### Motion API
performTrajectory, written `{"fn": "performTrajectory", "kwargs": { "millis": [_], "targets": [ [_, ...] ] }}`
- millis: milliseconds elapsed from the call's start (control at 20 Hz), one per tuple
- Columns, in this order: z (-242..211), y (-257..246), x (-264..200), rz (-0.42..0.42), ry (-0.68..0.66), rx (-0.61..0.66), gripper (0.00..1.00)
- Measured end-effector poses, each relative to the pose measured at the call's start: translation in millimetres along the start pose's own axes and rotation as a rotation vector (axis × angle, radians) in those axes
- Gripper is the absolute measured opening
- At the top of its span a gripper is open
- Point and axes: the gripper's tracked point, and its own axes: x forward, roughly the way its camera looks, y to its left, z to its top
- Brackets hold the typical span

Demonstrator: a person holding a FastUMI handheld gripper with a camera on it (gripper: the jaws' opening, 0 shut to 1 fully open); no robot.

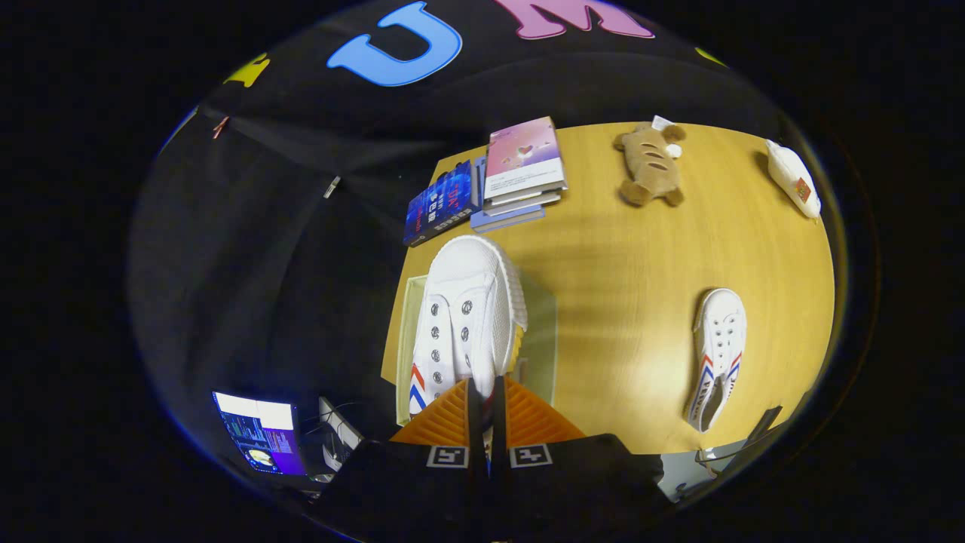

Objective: Open the storage box then place both shoes into the box .Put the left shoe in first, then the right shoe, with the right side of both shoes facing outward in a uniform manner.

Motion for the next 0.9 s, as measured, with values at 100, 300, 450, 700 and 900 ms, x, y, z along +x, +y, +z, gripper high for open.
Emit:
{"fn": "performTrajectory", "kwargs": {
  "millis": [100,300,450,700,900],
  "targets": [
    [-8,19,24,-0.017,0.035,-0.012,0.05],
    [-27,37,72,-0.07,0.087,-0.035,0.05],
    [-34,40,102,-0.099,0.112,-0.023,0.05],
    [-42,33,131,-0.149,0.135,-0.003,0.05],
    [-39,30,146,-0.164,0.128,-0.002,0.05]
  ]
}}
